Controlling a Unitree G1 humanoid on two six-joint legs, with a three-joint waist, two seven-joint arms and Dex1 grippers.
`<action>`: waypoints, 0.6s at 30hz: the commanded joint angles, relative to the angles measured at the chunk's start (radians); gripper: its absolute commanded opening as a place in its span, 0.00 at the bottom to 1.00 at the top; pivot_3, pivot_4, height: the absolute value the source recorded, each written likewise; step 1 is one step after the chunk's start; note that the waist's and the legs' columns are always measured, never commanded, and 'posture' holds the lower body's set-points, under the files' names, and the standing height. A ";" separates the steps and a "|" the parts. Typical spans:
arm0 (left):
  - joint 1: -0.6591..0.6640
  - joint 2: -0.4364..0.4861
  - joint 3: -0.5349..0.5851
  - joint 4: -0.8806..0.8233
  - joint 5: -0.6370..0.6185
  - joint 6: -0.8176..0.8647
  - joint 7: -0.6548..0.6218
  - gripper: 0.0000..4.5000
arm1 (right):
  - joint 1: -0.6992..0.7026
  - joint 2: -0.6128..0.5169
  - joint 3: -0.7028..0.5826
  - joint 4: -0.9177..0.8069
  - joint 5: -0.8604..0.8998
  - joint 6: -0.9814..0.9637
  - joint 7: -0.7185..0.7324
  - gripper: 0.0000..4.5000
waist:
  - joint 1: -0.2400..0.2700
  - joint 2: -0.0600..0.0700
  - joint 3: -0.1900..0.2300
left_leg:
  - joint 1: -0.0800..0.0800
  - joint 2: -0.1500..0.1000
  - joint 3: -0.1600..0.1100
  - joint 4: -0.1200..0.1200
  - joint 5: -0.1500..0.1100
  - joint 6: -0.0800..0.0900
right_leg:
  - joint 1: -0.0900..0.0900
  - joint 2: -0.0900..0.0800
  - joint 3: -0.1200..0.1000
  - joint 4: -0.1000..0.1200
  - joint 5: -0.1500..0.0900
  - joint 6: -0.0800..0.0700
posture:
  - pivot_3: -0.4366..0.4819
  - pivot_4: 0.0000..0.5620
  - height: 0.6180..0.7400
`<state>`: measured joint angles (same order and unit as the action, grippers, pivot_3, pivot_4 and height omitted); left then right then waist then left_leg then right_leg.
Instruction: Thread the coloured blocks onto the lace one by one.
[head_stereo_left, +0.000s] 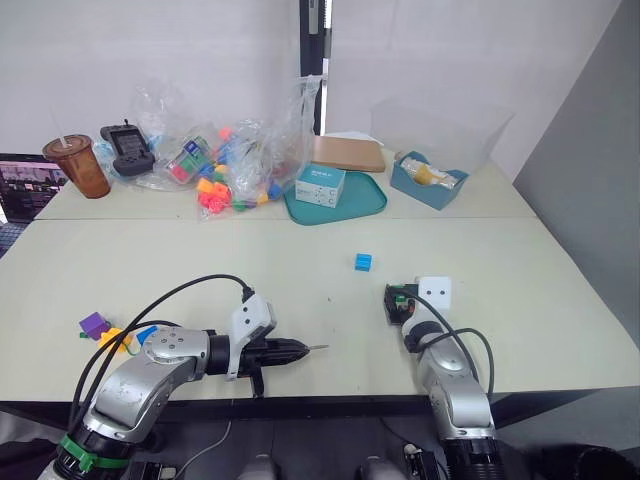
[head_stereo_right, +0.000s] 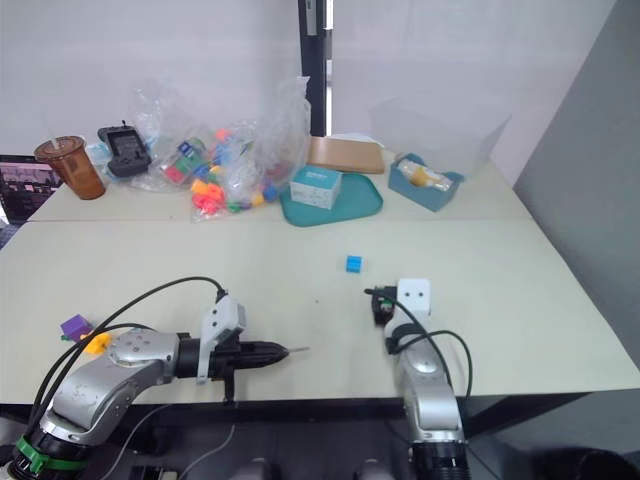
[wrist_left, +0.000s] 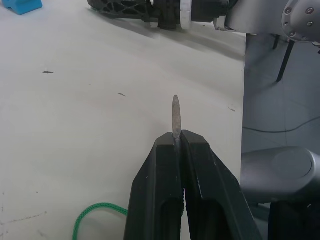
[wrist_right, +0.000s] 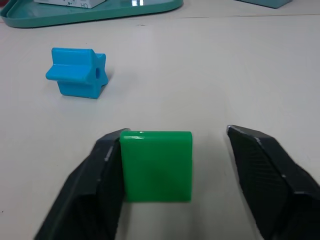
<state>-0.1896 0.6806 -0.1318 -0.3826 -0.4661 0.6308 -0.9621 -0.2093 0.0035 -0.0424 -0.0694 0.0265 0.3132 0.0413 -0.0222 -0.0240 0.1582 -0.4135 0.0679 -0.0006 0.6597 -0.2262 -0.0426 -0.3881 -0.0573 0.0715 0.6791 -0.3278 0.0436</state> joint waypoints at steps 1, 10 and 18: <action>0.002 0.010 0.014 -0.036 -0.006 -0.008 0.003 0.00 | -0.003 0.009 0.025 -0.005 0.007 -0.010 0.007 0.38 | -0.002 0.000 0.000 | 0.000 0.000 0.000 0.000 0.000 0.000 | 0.000 0.000 0.000 0.000 0.000 0.000 | 0.48 0.27 1.00; -0.006 0.008 0.003 -0.022 0.001 -0.015 0.000 0.00 | 0.065 0.028 0.069 -0.147 0.013 0.011 0.014 0.26 | -0.003 0.000 0.000 | -0.001 0.000 0.000 -0.001 0.000 0.000 | 0.000 0.000 0.000 0.000 0.000 0.000 | 0.48 0.27 1.00; -0.034 0.018 0.006 0.012 0.003 -0.025 -0.020 0.00 | 0.313 -0.064 0.304 -0.608 -0.012 0.227 0.080 0.26 | 0.004 0.000 0.000 | -0.001 0.000 0.000 -0.001 0.000 0.000 | -0.001 0.000 0.000 -0.001 0.000 0.000 | 0.48 0.27 1.00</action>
<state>-0.2096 0.6885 -0.1374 -0.3663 -0.4647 0.6187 -0.9713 0.0961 -0.0542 0.2419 -0.6105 0.0176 0.5040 0.1167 -0.0183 -0.0235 0.1585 -0.4148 0.0676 -0.0006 0.6594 -0.2263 -0.0427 -0.3886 -0.0577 0.0712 0.6780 -0.3279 0.0436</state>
